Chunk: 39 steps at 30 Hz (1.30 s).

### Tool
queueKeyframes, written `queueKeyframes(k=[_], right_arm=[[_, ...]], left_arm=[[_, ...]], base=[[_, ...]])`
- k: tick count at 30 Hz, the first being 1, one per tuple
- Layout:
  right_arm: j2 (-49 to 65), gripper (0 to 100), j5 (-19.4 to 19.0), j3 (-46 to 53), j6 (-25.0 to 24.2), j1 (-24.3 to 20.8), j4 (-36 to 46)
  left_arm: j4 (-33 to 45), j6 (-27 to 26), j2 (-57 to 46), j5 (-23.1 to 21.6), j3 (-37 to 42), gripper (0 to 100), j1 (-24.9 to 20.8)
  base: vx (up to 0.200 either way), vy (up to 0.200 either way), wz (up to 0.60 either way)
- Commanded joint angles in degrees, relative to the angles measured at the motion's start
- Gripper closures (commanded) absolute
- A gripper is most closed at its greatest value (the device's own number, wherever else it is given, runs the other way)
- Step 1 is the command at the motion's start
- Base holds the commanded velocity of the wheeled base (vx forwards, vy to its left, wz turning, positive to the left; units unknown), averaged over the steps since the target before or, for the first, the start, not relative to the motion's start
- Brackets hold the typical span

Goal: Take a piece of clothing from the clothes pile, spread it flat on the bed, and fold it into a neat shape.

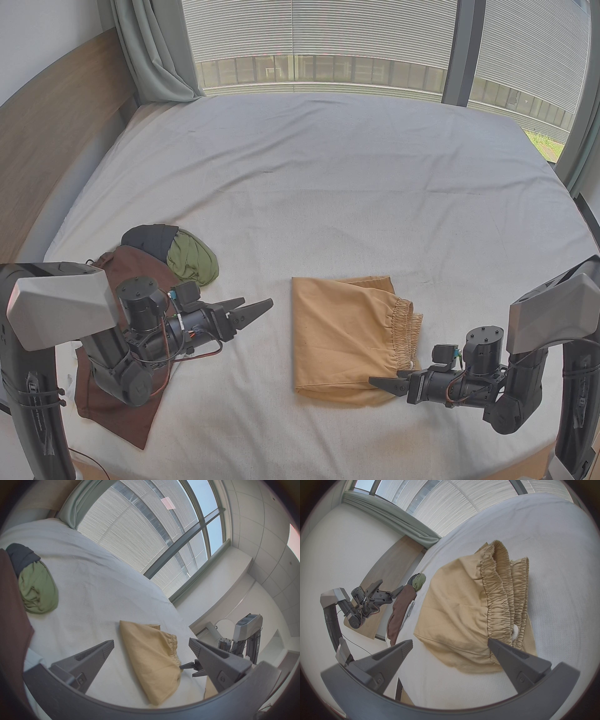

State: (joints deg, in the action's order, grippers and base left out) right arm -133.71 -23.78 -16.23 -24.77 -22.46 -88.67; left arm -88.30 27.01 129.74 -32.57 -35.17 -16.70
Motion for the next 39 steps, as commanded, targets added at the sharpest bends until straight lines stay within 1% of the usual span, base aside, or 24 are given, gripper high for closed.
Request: queueKeyframes(k=[1,4,10,17,21,25,28,32,34,39], right_arm=[[-3.14,0,0.05,-0.47,1.22,0.22,-0.01],[-3.4,0,0.05,-0.56,1.48,0.22,-0.01],[-2.61,0,0.05,-0.39,1.48,0.13,-0.01],[3.1,0,0.14,1.46,1.57,-0.48,0.08],[8.37,0,0.14,3.22,1.57,-0.48,0.26],[10.84,0,0.14,3.66,1.57,-0.31,0.26],[10.92,0,0.14,3.66,1.57,0.22,0.26],[10.75,0,0.23,3.66,1.66,0.57,0.26],[10.75,0,0.32,3.66,1.66,0.57,0.26],[10.48,0,0.4,3.75,2.1,2.06,0.34]], left_arm=[[-0.39,-2.76,-1.51,-0.56,3.53,0,2.2],[-0.39,-4.43,-1.78,-1.26,3.88,0,2.9],[-0.39,-6.45,-2.92,-1.18,4.76,0,3.52],[-0.39,-11.11,-3.53,-1.26,7.13,0,3.43],[-0.47,-14.89,-3.53,-1.26,7.75,0,3.52],[-0.56,-20.25,-4.59,-1.62,9.42,0,3.43],[-0.56,-25.08,-5.82,-4.96,11.18,0,3.61],[-0.56,-30.35,-6.87,-9.26,12.85,0,4.66],[-0.56,-32.38,-6.79,-10.67,13.2,0,4.84],[-0.56,-34.84,-6.79,-11.37,13.2,0,5.28]], base=[[0.0,0.0,0.0],[0.0,0.0,0.0],[0.0,0.0,0.0],[0.0,0.0,0.0],[0.0,0.0,0.0],[0.0,0.0,0.0],[0.0,0.0,0.0],[0.0,0.0,0.0],[0.0,0.0,0.0],[0.0,0.0,0.0]])
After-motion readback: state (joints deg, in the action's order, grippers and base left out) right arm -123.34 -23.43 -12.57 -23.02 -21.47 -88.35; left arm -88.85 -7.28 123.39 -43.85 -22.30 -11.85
